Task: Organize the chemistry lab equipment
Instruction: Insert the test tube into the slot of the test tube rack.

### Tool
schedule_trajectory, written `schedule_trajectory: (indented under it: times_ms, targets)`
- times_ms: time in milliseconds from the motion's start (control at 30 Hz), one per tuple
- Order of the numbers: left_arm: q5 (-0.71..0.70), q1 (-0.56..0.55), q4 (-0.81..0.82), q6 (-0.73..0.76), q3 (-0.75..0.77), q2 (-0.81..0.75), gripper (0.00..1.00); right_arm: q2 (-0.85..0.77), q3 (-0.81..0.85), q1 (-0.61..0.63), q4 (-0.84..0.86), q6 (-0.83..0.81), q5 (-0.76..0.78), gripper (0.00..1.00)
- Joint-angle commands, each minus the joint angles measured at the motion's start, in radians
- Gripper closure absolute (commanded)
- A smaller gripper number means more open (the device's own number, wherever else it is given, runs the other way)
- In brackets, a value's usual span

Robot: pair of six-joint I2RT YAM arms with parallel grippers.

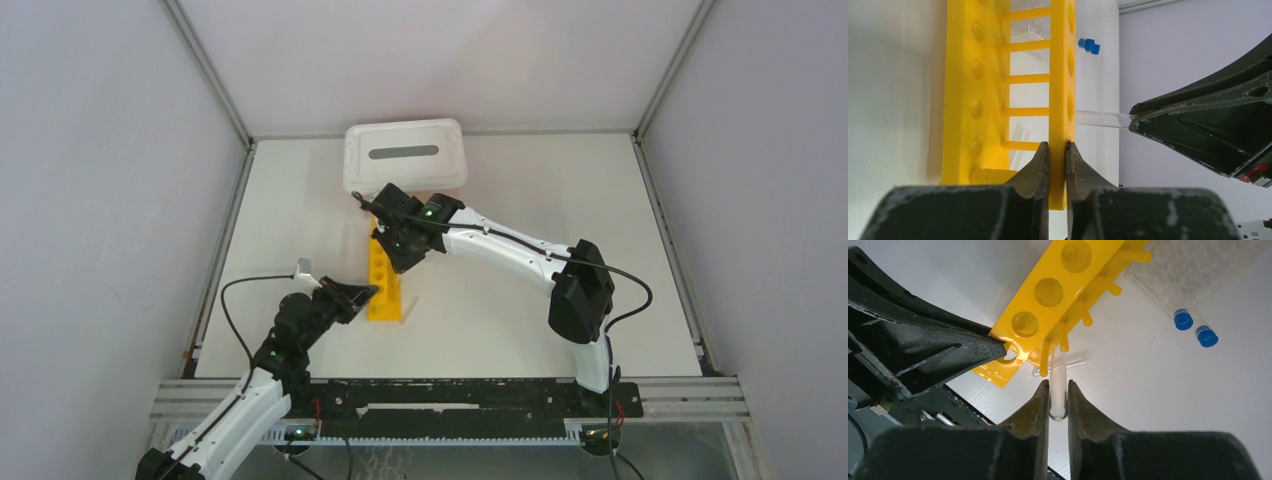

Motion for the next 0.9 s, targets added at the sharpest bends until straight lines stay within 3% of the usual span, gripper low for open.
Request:
schedule_trajectory:
  times_ms: [0,867]
  targets:
    - [0.024,-0.006,-0.035,0.050,-0.174,0.010,0.90,-0.043,-0.010,-0.008,0.027,0.009,-0.006,0.99]
    - [0.024,-0.005,0.003,0.052,-0.174,0.046,0.90,-0.011,-0.002,-0.021,0.047,0.003,-0.054,0.97]
